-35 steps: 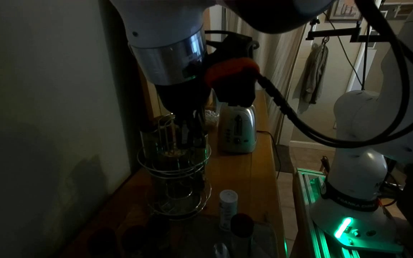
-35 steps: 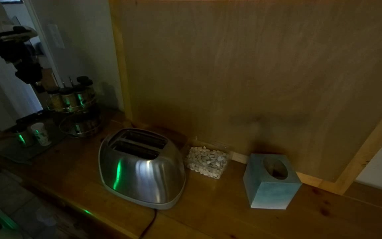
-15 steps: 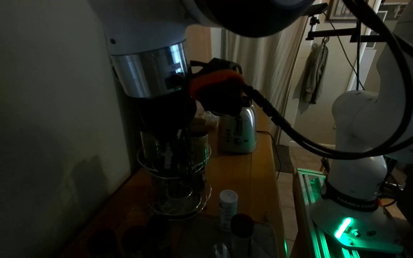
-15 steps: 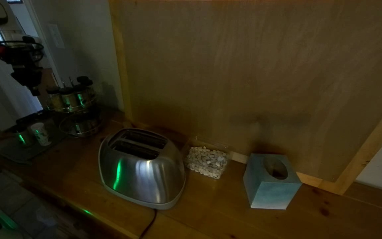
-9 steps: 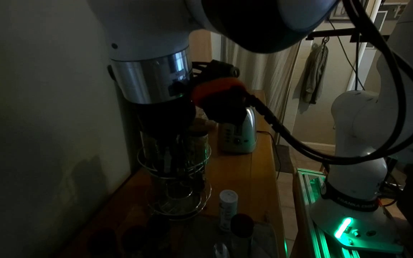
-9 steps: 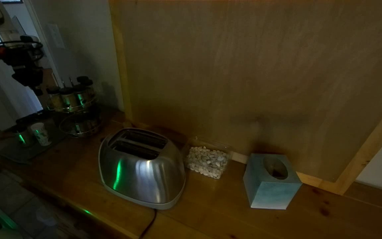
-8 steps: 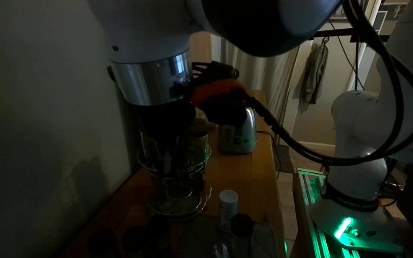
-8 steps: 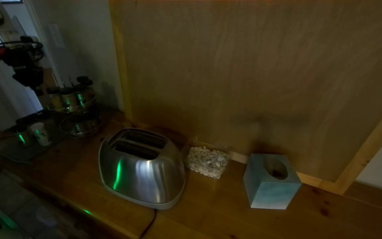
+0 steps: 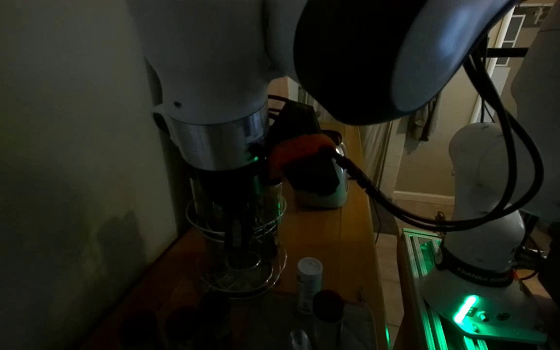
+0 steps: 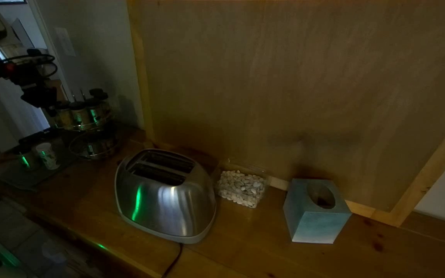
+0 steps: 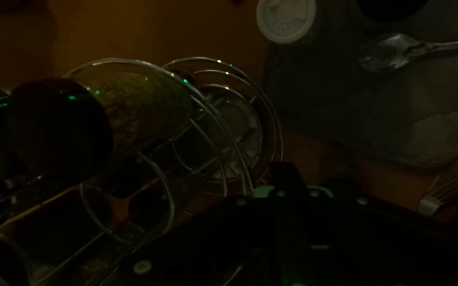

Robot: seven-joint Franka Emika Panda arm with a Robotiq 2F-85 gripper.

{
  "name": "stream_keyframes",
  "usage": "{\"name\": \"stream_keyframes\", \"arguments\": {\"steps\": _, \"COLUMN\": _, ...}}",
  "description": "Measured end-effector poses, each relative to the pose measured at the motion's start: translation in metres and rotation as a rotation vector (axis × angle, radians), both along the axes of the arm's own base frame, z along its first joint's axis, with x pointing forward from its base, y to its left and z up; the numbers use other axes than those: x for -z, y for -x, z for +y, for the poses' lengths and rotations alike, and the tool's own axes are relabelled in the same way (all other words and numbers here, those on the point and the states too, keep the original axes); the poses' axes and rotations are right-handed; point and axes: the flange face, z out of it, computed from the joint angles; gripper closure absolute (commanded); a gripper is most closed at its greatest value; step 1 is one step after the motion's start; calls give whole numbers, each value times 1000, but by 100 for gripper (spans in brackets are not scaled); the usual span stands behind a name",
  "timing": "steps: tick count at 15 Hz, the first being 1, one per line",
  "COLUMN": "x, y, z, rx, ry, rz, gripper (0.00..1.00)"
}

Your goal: Rotate the silver stand then put the white container on the bottom shelf of the stand.

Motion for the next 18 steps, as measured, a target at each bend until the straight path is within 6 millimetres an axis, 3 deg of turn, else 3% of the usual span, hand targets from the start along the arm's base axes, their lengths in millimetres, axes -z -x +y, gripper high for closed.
{"name": "stream_keyframes", "arguments": {"steps": 18, "x": 12, "y": 21, "z": -14, "rx": -170, "ry": 143, "rz": -10, "gripper": 100}}
